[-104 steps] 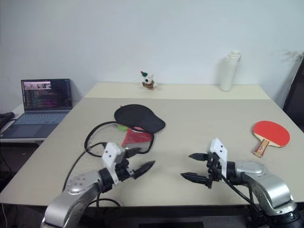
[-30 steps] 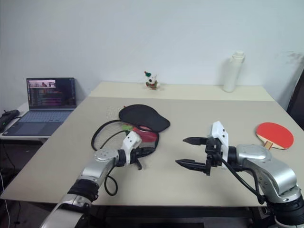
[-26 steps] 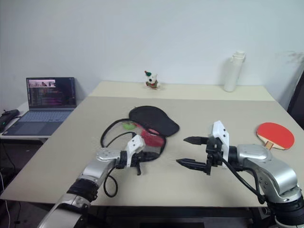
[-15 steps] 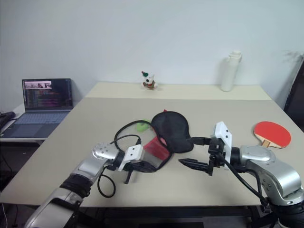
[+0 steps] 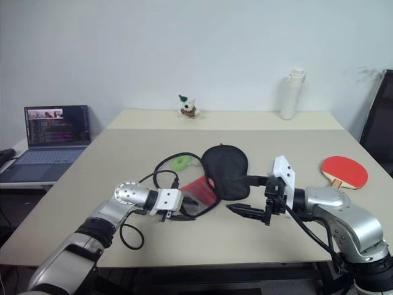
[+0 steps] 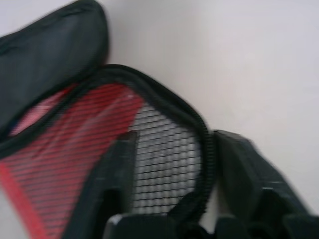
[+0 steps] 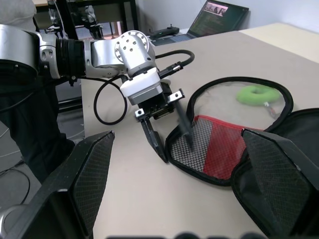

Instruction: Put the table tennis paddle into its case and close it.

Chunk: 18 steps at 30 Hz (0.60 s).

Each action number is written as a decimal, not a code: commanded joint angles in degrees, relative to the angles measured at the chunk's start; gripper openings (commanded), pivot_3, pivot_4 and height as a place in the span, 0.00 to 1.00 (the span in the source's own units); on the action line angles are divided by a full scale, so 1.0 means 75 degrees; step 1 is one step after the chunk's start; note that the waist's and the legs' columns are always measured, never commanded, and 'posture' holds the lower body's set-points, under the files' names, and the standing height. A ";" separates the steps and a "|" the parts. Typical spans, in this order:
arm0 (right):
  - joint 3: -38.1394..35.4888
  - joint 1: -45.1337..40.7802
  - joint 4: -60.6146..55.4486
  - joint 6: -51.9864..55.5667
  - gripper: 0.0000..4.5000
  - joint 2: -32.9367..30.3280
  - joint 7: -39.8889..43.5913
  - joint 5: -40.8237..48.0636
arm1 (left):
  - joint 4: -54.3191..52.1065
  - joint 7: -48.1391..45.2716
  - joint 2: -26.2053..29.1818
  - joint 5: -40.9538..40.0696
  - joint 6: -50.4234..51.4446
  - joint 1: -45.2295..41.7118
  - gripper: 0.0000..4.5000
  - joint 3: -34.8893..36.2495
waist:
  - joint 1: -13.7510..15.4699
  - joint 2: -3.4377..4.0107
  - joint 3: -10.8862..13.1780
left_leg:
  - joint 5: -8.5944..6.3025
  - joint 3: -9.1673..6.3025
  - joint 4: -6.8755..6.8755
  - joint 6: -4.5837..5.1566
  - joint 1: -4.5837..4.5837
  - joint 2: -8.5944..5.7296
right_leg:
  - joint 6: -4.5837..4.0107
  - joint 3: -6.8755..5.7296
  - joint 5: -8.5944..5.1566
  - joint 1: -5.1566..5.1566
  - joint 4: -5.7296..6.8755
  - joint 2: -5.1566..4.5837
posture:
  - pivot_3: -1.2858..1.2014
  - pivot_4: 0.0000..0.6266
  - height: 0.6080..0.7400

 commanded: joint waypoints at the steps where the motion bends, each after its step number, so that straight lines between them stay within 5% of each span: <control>1: 0.0002 -0.0282 0.0243 0.0069 1.00 0.0177 -0.0230 -0.0027 | -0.0776 -0.0126 0.0385 -0.0559 0.1293 0.0607 0.63 0.0568 | -0.0056 0.0000 0.0000 | 0.0000 0.0002 -0.0005 0.0000 -0.0001 0.0002 | 0.0000 0.0000 0.0002 -0.0006 0.0003 0.0003 | 0.52 0.24 1.00; 8: 0.0398 -0.1098 0.1833 -0.0051 1.00 0.0763 -0.1235 -0.1156 | -0.3959 0.0276 0.0751 -0.3035 0.5510 0.2034 0.63 0.2330 | -0.0133 -0.0004 0.0006 | -0.0002 0.0007 -0.0016 0.0000 -0.0081 0.0005 | -0.0019 0.0008 -0.0009 -0.0098 0.0019 0.0010 | 0.52 0.24 1.00; 18: 0.0566 -0.2734 0.4870 0.0269 1.00 0.2110 -0.2557 -0.2290 | -0.6409 0.1405 0.1265 -0.4593 0.8063 0.3546 0.63 0.4119 | -0.0110 -0.0004 0.0009 | -0.0002 0.0002 -0.0018 -0.0001 -0.0097 -0.0002 | -0.0020 0.0004 -0.0009 -0.0110 0.0015 0.0007 | 0.52 0.24 1.00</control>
